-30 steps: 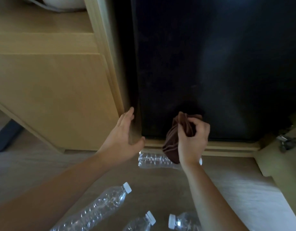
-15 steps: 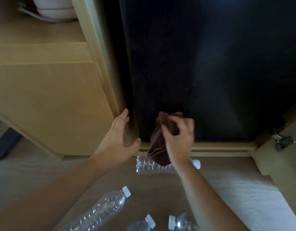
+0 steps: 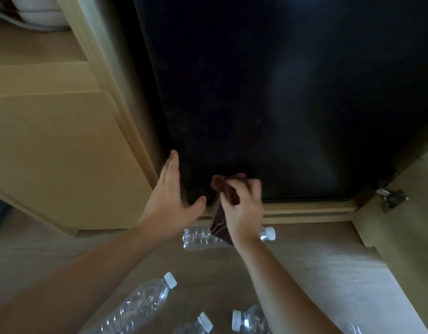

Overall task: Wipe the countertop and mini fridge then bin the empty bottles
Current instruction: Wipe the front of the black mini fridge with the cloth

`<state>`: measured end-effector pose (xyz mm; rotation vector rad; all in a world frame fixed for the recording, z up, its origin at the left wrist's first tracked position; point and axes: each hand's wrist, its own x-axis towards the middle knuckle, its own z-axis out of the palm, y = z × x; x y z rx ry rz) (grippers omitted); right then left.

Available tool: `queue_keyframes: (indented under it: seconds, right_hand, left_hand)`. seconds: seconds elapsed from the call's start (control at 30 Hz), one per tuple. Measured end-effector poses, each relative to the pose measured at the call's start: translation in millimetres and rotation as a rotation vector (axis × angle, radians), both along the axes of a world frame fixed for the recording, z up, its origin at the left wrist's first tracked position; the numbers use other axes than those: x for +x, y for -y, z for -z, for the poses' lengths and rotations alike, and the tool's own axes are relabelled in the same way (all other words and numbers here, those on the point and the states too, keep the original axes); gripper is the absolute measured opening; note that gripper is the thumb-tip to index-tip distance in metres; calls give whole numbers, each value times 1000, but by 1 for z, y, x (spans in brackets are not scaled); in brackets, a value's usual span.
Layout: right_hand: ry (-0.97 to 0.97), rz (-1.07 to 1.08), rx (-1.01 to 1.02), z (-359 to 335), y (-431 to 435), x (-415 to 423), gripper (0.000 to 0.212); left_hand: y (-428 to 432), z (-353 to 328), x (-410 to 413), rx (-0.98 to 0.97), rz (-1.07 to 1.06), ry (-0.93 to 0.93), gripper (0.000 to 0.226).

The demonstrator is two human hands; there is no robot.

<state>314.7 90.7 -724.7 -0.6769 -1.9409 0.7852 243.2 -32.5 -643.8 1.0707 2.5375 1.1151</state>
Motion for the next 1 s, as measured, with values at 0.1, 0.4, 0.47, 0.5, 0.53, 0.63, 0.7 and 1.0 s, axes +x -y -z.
queue_keyframes:
  seconds: [0.1,0.4,0.47,0.5,0.53,0.63,0.7,1.0]
  right_hand:
    - [75,-114,101,2,-7,5,25]
    - [-7,237,-293,19,-87,70,25]
    - [-14,270,-322,23,-87,70,24]
    - [-22,276,-325,26,-84,68,24]
    - [-22,270,-328,28,-79,63,25]
    - [48,184,-284,38,-51,45,26]
    - [81,129,-236,44,-29,30,26]
    - [80,110,-261,52,-36,36,25]
  left_hand:
    - [0,0,3,-1,-6,-9,100]
    - [-3,5,2,-13,-14,-46,103]
    - [-5,5,3,-11,-25,-58,104]
    - [-5,5,4,-12,-27,-62,104]
    - [-5,5,4,-14,-26,-61,105]
    - [-2,5,2,-15,-10,-63,104]
    - [0,4,0,-15,8,-69,103]
    - [3,6,-4,-11,34,-68,102]
